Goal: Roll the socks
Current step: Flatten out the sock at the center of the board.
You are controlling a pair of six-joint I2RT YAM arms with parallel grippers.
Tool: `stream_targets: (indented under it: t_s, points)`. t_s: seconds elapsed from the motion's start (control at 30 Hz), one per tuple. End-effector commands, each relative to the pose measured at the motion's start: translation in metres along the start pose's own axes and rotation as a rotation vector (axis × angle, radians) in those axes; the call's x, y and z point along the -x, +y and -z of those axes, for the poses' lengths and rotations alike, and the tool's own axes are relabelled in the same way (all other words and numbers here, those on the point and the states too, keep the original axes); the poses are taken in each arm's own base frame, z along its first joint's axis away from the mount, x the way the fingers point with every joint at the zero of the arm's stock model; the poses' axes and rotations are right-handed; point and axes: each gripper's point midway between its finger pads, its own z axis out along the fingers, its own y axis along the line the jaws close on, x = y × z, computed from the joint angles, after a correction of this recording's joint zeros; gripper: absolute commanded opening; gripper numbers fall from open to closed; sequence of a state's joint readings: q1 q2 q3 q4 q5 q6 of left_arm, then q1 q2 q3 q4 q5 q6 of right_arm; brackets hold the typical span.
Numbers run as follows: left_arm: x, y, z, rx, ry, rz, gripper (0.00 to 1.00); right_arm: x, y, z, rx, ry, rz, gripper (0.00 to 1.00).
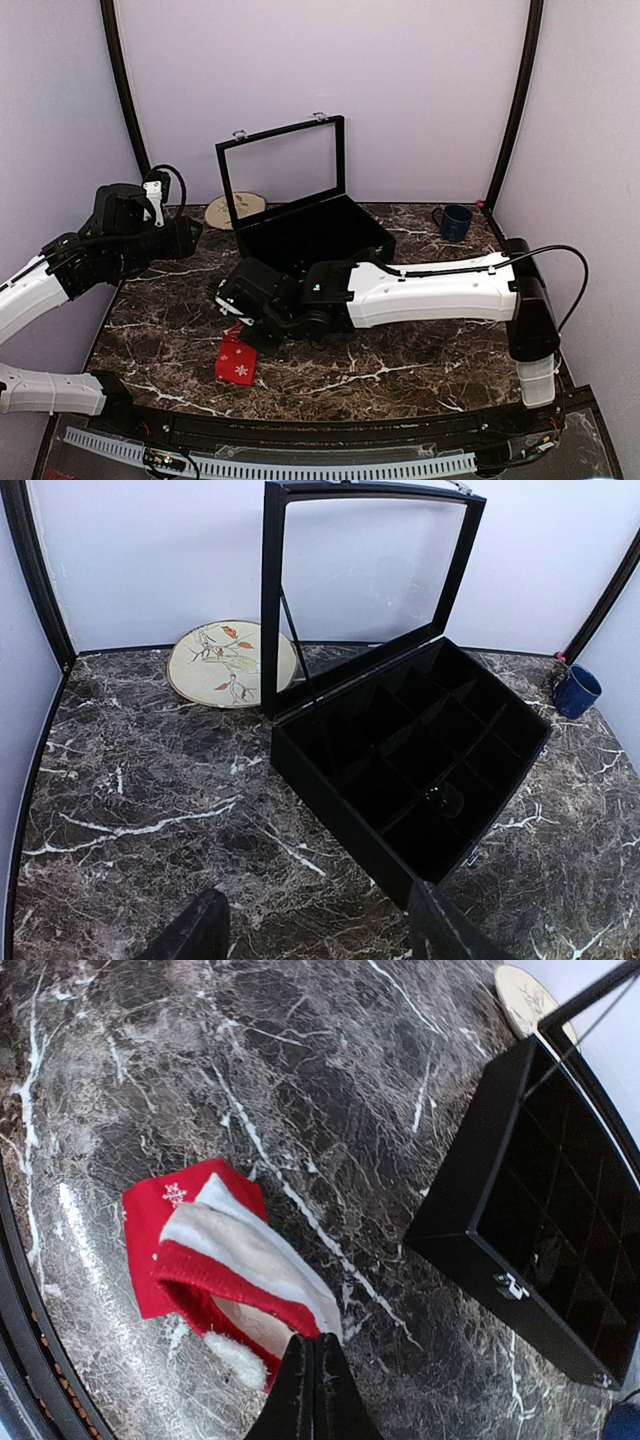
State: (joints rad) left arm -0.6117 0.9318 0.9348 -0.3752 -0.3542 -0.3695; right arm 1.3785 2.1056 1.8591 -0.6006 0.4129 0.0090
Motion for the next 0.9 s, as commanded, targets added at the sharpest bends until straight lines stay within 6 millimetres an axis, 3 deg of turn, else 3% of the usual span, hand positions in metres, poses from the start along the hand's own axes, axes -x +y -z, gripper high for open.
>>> stream_targets:
  t_s: [0.0, 0.23, 0.4, 0.63, 0.87]
  points:
    - [-0.005, -0.007, -0.010, -0.030, 0.003, -0.012, 0.64, -0.006, -0.027, 0.018, -0.039, 0.014, -0.129, 0.00]
    - [-0.013, -0.021, -0.027, -0.077, 0.037, -0.028, 0.64, -0.022, -0.050, 0.036, -0.080, 0.024, -0.233, 0.00]
    - [-0.017, -0.032, -0.040, -0.114, 0.057, -0.035, 0.64, -0.036, -0.090, 0.057, -0.161, 0.032, -0.305, 0.00]
    - [-0.023, -0.049, -0.056, -0.169, 0.095, -0.034, 0.64, -0.071, -0.158, 0.088, -0.330, 0.063, -0.420, 0.00]
    - [-0.024, -0.056, -0.060, -0.194, 0.115, -0.047, 0.64, -0.093, -0.206, 0.123, -0.464, 0.079, -0.484, 0.00]
